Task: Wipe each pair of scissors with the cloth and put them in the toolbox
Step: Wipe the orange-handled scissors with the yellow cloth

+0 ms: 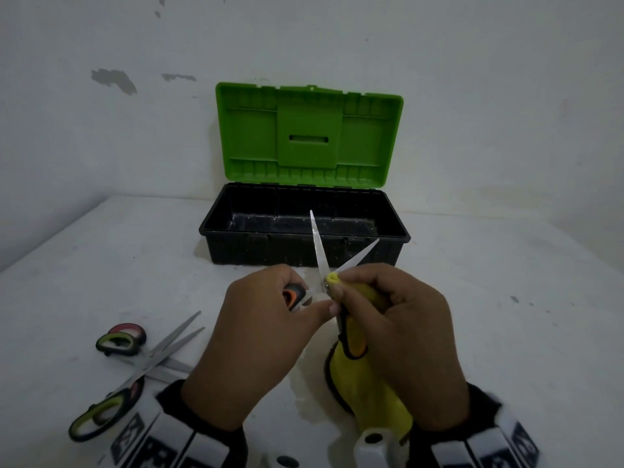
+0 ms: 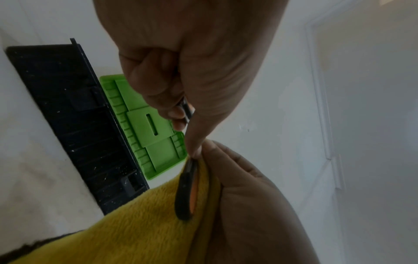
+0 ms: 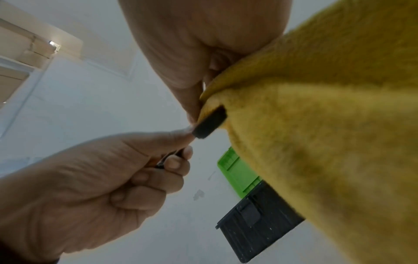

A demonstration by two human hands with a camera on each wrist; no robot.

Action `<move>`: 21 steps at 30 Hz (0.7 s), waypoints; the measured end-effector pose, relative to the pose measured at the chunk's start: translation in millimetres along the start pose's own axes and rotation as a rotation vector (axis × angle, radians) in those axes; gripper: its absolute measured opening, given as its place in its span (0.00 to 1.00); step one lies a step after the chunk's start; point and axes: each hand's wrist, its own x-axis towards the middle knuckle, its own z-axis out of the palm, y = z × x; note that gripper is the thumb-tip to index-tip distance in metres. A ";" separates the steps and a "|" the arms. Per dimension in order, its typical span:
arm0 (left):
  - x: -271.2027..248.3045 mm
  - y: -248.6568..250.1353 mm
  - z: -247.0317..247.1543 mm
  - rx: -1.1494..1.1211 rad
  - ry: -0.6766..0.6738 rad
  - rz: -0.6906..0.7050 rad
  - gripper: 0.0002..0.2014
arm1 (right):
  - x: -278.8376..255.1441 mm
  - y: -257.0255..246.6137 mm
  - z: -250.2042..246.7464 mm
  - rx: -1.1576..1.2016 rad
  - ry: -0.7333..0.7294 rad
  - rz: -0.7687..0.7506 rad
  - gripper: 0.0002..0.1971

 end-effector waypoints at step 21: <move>1.2 -10.7 -0.9 0.009 -0.015 0.053 0.17 | 7.6 4.6 5.9 0.041 0.026 0.189 0.08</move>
